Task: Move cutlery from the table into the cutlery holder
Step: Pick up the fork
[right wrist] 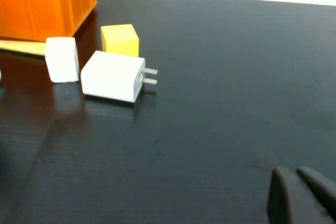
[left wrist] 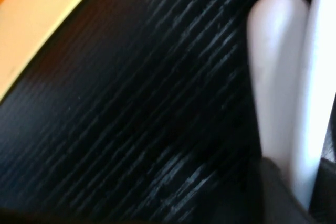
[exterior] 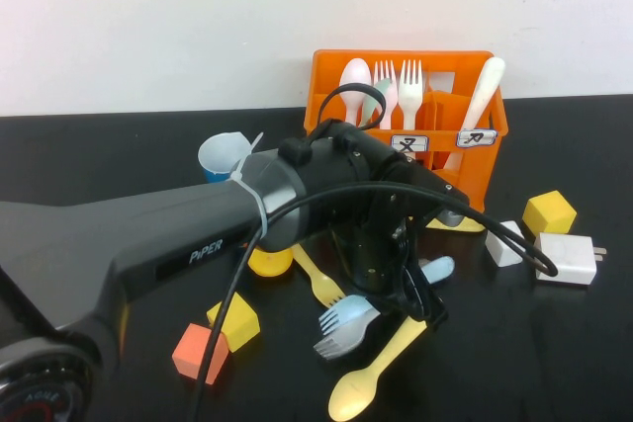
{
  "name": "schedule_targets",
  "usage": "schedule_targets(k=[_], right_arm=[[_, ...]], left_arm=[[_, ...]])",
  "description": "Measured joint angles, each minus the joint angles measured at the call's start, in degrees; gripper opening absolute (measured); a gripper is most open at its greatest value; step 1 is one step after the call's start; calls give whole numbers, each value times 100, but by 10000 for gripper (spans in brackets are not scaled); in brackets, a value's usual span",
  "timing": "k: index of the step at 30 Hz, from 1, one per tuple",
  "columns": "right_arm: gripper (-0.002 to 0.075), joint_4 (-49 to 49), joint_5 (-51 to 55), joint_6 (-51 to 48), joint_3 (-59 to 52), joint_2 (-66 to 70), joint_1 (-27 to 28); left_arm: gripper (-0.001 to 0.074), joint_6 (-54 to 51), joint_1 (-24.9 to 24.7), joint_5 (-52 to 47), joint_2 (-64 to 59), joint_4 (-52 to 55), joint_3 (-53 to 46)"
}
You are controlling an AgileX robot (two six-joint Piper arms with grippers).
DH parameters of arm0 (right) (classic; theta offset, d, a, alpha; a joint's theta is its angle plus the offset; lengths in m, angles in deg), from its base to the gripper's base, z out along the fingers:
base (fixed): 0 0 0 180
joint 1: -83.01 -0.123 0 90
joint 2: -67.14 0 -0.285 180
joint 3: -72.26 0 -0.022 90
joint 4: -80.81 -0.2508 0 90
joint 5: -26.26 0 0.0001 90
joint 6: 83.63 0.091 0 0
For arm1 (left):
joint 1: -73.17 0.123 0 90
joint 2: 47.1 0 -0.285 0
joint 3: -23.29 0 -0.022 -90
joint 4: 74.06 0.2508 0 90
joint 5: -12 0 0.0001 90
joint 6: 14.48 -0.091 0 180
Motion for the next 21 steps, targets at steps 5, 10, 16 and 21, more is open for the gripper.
schedule_targets(k=[5, 10, 16, 21], right_arm=[[-3, 0, 0, 0, 0, 0, 0], [-3, 0, 0, 0, 0, 0, 0], [-3, 0, 0, 0, 0, 0, 0], [-3, 0, 0, 0, 0, 0, 0]], left_arm=[[104, -13, -81, 0, 112, 21, 0], [104, -22, -110, 21, 268, 86, 0], [104, -22, -123, -18, 320, 125, 0], [104, -131, -194, -85, 215, 45, 0]])
